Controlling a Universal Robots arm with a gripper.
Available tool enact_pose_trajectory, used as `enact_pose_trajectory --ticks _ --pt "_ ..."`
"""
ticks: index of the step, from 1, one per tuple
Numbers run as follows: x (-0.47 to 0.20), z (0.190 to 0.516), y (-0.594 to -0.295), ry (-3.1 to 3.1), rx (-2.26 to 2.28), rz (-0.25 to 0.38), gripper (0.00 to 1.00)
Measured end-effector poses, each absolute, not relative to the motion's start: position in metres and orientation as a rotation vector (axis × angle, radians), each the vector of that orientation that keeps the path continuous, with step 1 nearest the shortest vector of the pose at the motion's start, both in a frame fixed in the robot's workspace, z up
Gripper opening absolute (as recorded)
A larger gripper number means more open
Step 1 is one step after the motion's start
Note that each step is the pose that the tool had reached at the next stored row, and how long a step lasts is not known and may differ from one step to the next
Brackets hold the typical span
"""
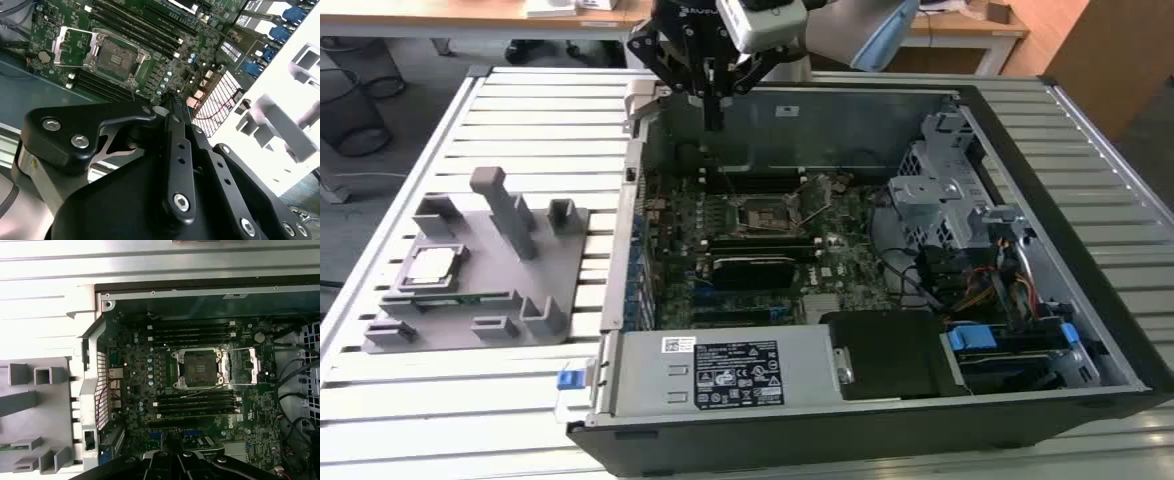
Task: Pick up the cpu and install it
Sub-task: 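Reach for the cpu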
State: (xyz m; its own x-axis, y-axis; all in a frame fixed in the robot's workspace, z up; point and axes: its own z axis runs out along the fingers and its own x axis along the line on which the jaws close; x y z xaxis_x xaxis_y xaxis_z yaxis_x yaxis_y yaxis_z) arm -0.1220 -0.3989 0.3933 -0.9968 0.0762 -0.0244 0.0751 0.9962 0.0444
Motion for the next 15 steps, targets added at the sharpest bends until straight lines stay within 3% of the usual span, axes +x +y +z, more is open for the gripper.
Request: enact_pose_trajectory --ticks 15 --pt "-0.1245 0.3933 -0.3989 3.112 0.118 0.068 0.11"
